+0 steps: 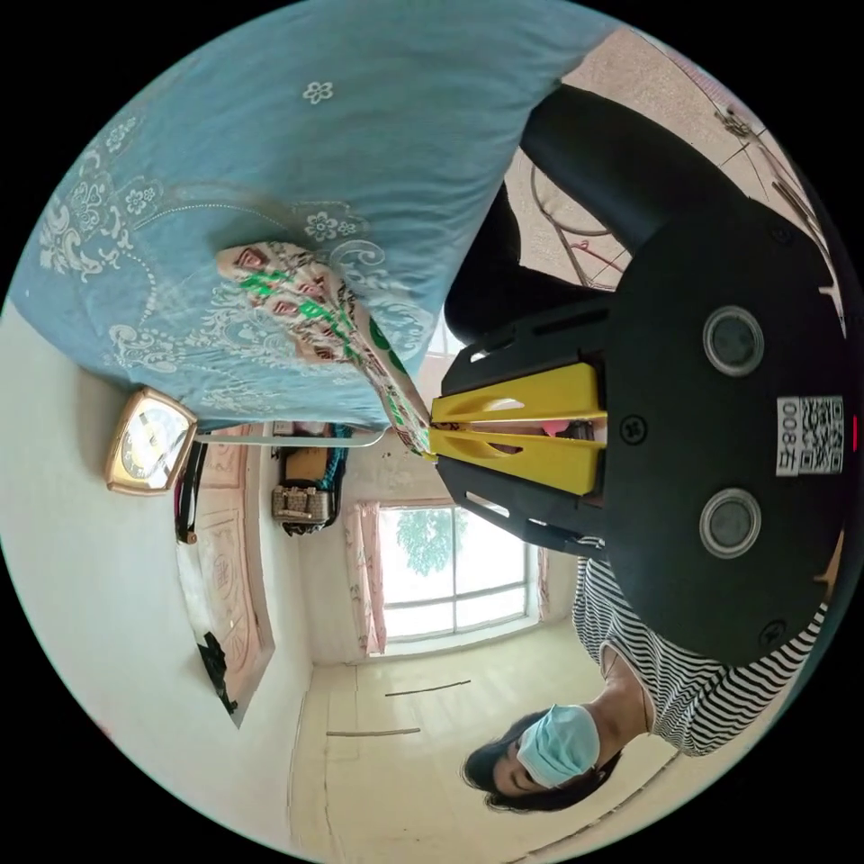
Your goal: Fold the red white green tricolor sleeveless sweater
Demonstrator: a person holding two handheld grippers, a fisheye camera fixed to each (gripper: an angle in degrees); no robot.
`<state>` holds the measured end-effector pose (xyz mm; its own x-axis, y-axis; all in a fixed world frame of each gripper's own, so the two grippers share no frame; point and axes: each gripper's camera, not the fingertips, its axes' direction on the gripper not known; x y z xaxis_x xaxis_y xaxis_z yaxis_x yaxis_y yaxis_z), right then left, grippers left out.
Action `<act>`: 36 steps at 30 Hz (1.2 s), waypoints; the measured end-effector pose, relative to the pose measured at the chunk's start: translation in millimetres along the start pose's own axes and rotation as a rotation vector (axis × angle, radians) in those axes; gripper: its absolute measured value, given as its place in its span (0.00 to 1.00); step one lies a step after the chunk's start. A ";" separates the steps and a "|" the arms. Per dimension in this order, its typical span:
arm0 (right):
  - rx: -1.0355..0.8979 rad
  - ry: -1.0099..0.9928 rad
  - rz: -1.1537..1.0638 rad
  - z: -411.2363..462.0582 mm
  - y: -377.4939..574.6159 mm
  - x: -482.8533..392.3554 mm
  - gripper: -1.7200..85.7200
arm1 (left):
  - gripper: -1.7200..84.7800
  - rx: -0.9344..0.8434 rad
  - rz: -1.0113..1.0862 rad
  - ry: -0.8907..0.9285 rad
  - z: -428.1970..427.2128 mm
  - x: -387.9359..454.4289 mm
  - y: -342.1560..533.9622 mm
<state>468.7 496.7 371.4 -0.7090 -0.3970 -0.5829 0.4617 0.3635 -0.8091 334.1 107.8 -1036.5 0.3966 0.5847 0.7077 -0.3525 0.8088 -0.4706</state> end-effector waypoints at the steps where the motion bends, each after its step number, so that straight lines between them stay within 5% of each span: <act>1: 0.013 -0.007 -0.022 -11.6 17.4 -4.2 0.03 | 0.04 -0.017 0.025 0.025 3.7 8.9 7.9; 14: 0.224 -0.043 -0.353 -165.1 213.3 -59.7 0.03 | 0.04 -0.205 0.284 0.260 85.0 91.0 97.2; 26: 0.494 -0.022 -0.437 -317.2 375.9 -39.4 0.03 | 0.04 -0.507 0.347 0.338 246.7 107.2 175.6; 36: 0.622 0.078 -0.318 -468.5 349.8 4.9 0.03 | 0.04 -0.640 0.325 0.181 470.5 82.5 184.3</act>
<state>377.0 1016.8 120.4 -0.8855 -0.3339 -0.3232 0.4288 -0.3191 -0.8452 -96.9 275.5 -817.0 0.5096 0.7573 0.4085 0.0656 0.4392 -0.8960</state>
